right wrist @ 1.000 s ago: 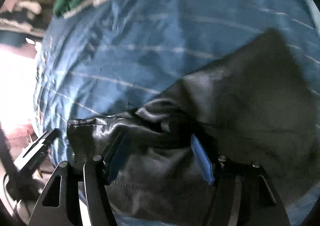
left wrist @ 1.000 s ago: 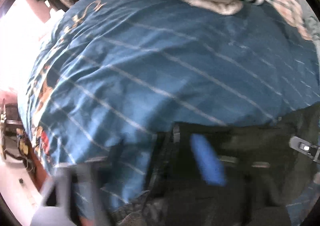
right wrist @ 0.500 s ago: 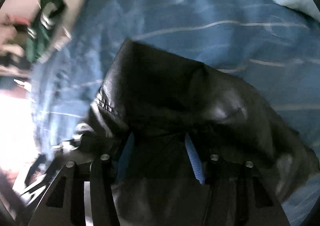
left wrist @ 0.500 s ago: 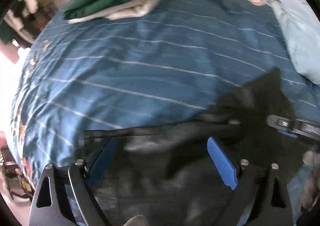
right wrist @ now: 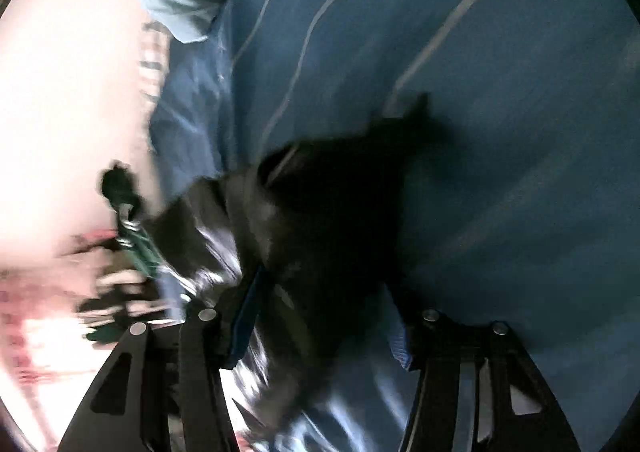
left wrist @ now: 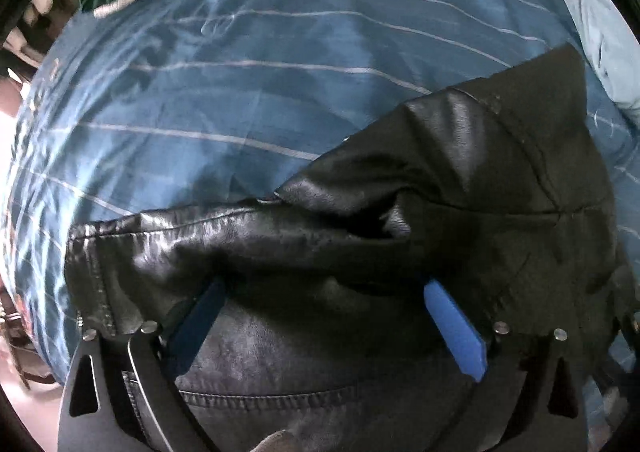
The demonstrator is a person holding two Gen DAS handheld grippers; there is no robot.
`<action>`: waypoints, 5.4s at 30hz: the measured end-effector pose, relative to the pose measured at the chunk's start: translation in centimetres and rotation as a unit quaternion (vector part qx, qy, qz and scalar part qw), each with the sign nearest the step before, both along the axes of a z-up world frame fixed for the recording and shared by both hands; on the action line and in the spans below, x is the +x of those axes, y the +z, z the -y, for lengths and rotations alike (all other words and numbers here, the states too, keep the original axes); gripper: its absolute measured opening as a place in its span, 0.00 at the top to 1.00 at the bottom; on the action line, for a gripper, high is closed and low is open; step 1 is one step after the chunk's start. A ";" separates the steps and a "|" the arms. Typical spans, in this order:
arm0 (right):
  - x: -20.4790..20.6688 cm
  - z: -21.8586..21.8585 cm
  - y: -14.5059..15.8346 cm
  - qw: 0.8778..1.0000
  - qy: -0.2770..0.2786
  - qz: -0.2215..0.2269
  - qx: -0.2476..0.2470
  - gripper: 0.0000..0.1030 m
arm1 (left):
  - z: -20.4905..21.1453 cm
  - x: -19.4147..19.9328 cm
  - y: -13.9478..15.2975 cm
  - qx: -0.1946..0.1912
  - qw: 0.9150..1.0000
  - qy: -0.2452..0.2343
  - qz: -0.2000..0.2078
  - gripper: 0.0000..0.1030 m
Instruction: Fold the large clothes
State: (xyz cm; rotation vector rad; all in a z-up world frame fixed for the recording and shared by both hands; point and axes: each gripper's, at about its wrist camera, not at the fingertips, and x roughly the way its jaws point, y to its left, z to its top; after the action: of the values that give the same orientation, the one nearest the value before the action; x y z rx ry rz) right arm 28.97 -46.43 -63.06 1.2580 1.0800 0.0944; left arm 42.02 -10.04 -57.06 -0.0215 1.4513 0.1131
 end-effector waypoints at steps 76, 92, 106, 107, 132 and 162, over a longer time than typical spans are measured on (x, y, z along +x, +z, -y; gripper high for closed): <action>13.7 -41.1 6.7 0.865 0.474 -0.079 -0.140 0.61 | -19.2 -9.0 5.5 0.012 0.977 0.212 0.037 0.00; 14.8 -35.0 -2.6 0.836 0.539 -0.010 0.097 0.31 | -20.0 -9.0 1.3 0.006 0.983 0.183 0.033 0.00; 11.8 -36.8 -1.2 0.860 0.491 -0.015 0.139 0.35 | -22.4 -11.0 2.2 0.004 0.975 0.221 0.028 0.00; 11.7 -36.9 -2.5 0.869 0.478 -0.032 0.126 0.35 | -22.9 -11.9 2.9 -0.010 0.970 0.239 0.031 0.00; 9.2 -35.4 -3.4 0.913 0.375 -0.019 0.162 0.48 | -24.5 -25.7 3.0 -0.179 0.817 0.529 0.146 0.63; 33.7 -55.4 24.6 0.922 0.301 0.154 0.187 0.54 | -43.7 3.3 28.7 -0.210 0.878 0.312 0.295 0.66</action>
State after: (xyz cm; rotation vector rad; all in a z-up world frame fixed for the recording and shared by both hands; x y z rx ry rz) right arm 62.68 8.96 -38.47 1.1490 1.1664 0.9768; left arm 45.35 33.70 -28.36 -0.8216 0.7852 0.2888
